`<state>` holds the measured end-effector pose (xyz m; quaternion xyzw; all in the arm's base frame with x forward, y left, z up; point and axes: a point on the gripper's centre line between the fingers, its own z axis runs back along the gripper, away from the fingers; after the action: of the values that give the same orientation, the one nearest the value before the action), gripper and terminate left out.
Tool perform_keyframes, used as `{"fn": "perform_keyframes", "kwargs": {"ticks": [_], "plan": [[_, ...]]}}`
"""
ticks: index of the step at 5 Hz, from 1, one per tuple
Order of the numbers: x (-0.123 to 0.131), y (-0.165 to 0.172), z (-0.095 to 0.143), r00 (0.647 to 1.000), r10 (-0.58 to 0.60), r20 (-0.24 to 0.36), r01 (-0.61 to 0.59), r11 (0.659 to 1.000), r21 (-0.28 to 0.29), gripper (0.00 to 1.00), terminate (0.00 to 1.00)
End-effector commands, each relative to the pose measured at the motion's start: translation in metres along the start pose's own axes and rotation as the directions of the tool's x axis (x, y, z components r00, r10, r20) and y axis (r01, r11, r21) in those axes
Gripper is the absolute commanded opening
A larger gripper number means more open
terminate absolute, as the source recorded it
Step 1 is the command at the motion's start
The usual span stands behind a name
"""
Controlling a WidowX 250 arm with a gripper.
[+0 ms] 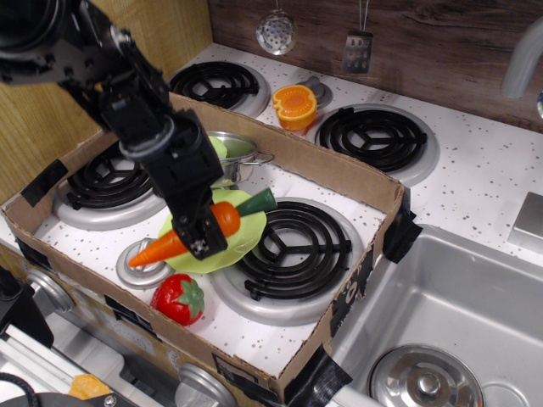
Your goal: Take carrot off plate
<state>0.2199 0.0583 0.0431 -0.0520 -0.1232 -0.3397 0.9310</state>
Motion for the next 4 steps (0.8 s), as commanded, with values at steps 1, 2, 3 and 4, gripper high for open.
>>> {"fn": "perform_keyframes", "kwargs": {"ticks": [1,2,3,4], "plan": [[-0.001,0.045,0.027,0.981,0.191,-0.041,-0.187,0.979,0.086,0.0,0.0],[0.011,0.038,0.033,0.973,0.226,-0.042,-0.223,0.972,0.08,0.0,0.0],[0.042,0.022,0.036,0.965,0.25,-0.081,-0.244,0.967,0.076,0.0,0.0],[0.07,0.007,0.034,0.936,0.339,-0.097,-0.334,0.94,0.069,0.0,0.0]]}}
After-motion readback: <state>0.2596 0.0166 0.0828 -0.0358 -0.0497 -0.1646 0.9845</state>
